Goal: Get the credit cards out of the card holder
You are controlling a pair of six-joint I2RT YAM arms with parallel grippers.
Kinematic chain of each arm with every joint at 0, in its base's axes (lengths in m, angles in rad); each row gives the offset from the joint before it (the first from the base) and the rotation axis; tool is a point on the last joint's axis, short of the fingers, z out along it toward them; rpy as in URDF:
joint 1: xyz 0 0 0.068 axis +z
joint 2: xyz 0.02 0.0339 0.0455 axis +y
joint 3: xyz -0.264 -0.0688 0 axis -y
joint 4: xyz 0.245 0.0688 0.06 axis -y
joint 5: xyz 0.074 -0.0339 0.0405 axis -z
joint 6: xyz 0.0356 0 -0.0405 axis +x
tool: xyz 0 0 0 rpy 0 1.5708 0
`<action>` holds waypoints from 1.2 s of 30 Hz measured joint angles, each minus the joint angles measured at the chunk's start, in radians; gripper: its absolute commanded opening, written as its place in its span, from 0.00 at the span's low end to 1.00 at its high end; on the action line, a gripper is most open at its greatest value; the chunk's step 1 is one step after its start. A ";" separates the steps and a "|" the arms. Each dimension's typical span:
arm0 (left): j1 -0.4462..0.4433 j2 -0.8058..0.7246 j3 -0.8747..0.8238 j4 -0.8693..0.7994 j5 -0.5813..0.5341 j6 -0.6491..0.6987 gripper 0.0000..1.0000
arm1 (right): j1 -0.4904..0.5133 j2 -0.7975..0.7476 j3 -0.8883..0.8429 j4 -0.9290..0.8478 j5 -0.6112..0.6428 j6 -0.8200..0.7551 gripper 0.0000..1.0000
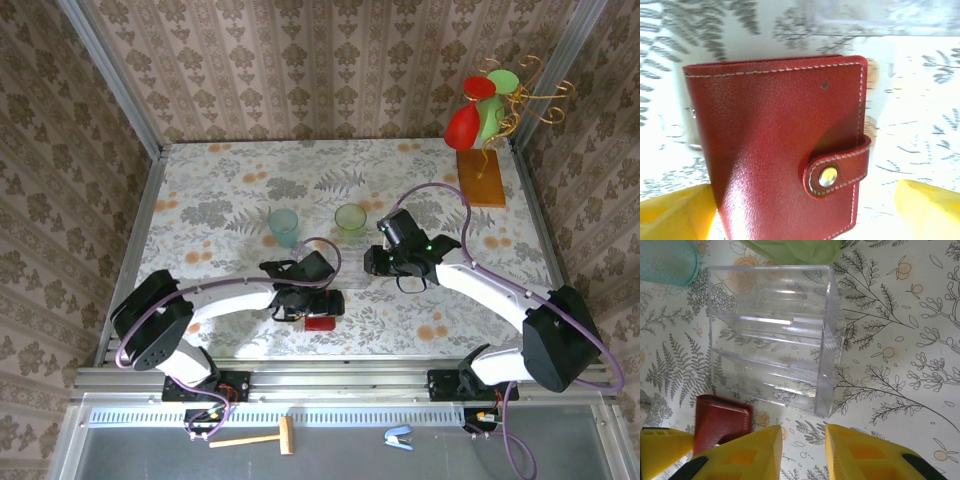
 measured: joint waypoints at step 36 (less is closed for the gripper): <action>0.479 -0.332 -0.367 0.394 0.397 0.053 0.60 | 0.329 0.220 0.166 -0.126 -0.045 -0.779 0.33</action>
